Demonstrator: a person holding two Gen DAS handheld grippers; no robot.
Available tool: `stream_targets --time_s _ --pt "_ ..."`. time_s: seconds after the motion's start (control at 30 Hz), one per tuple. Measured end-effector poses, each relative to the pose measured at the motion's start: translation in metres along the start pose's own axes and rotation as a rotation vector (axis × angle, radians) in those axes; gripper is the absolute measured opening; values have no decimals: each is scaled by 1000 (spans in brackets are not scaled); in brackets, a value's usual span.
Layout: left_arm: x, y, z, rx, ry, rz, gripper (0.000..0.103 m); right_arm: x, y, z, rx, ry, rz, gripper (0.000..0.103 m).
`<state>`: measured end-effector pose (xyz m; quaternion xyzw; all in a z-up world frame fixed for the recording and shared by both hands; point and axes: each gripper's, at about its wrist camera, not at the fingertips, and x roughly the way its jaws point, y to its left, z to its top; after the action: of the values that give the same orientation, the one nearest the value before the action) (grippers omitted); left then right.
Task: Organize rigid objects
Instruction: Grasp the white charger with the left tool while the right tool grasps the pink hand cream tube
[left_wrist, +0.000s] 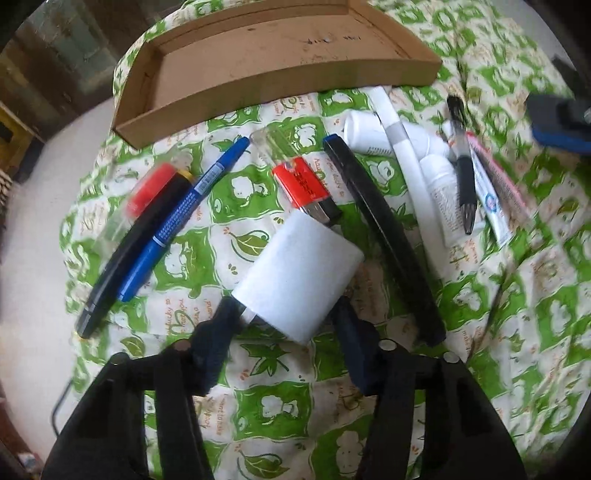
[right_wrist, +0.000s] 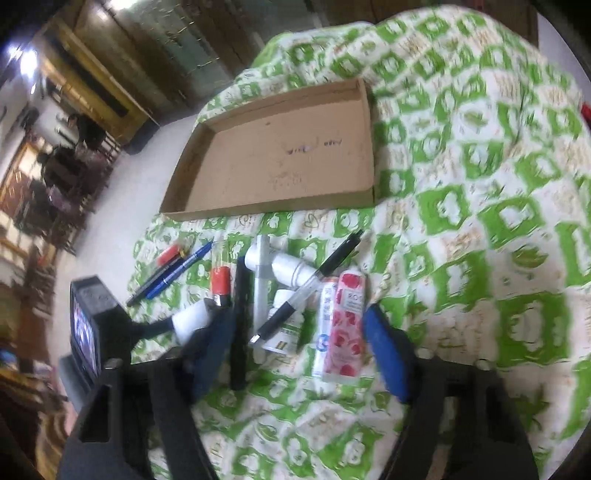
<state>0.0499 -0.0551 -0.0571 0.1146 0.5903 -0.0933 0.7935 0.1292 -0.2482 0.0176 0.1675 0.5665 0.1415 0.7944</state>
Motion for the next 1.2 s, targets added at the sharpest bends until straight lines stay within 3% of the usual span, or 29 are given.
stream_targets --time_s 0.07,0.17,0.43,0.5,0.67,1.2 --pt "-5 11 -1 -71 -3 -48 50 6 -6 4 48 16 15 42" --pt "-6 29 -4 -153 -3 -78 50 14 -9 5 45 44 -40 42" --pt "-4 25 -2 -161 1 -70 51 51 -25 12 35 121 -128 40" --pt "-4 29 -5 -180 -8 -82 51 64 -34 16 62 156 -117 31" --pt "-12 40 -12 -213 -21 -106 54 61 -37 16 76 156 -67 24" --pt "5 30 7 -182 38 -103 56 64 -29 14 46 170 -29 22"
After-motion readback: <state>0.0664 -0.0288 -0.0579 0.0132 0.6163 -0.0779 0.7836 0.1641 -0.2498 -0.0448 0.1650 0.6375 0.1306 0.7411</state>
